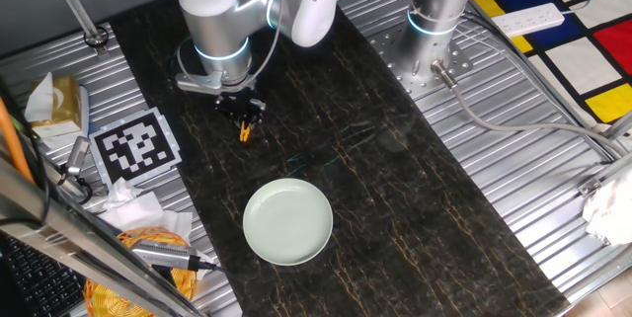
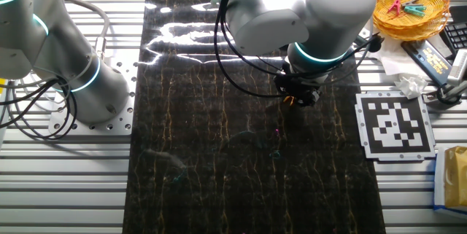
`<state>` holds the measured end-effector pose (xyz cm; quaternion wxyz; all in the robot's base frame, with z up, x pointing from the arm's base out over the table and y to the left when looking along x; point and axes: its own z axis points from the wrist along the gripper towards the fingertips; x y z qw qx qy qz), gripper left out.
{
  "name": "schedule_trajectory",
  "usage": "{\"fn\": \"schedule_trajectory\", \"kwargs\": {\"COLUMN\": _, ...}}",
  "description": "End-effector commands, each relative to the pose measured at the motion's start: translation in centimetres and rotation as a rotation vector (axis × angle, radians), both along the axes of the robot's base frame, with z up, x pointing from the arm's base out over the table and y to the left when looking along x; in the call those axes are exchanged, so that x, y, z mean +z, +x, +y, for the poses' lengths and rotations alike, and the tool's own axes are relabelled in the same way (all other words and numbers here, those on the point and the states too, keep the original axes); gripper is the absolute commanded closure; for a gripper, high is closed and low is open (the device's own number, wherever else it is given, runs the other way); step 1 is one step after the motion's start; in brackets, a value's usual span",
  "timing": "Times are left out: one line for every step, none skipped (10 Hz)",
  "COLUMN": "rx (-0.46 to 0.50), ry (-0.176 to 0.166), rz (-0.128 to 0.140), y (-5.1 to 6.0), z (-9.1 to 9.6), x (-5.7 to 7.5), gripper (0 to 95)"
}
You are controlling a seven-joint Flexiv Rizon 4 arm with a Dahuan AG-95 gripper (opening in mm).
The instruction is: Use a clamp
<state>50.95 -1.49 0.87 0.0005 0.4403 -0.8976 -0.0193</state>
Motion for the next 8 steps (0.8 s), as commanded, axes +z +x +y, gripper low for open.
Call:
{"fn": "schedule_trajectory", "kwargs": {"rx": 0.001, "ry": 0.0, "rz": -0.001, "y": 0.01, "z": -0.02, "x": -0.02, "gripper": 76.0}}
{"fn": "schedule_trajectory", "kwargs": {"rx": 0.0, "ry": 0.001, "rz": -0.001, "y": 0.01, "z": -0.02, "x": -0.02, "gripper": 76.0}}
{"fn": "schedule_trajectory", "kwargs": {"rx": 0.0, "ry": 0.0, "rz": -0.001, "y": 0.01, "z": -0.02, "x": -0.02, "gripper": 76.0}}
{"fn": "schedule_trajectory", "kwargs": {"rx": 0.0, "ry": -0.002, "rz": 0.0, "y": 0.01, "z": -0.02, "x": -0.02, "gripper": 76.0}}
{"fn": "schedule_trajectory", "kwargs": {"rx": -0.004, "ry": -0.001, "rz": 0.0, "y": 0.01, "z": -0.02, "x": -0.02, "gripper": 95.0}}
{"fn": "schedule_trajectory", "kwargs": {"rx": -0.007, "ry": 0.0, "rz": 0.0, "y": 0.01, "z": -0.02, "x": -0.02, "gripper": 95.0}}
{"fn": "schedule_trajectory", "kwargs": {"rx": -0.009, "ry": -0.001, "rz": -0.002, "y": 0.01, "z": -0.02, "x": -0.02, "gripper": 95.0}}
{"fn": "schedule_trajectory", "kwargs": {"rx": -0.01, "ry": 0.001, "rz": -0.002, "y": 0.01, "z": -0.02, "x": -0.02, "gripper": 95.0}}
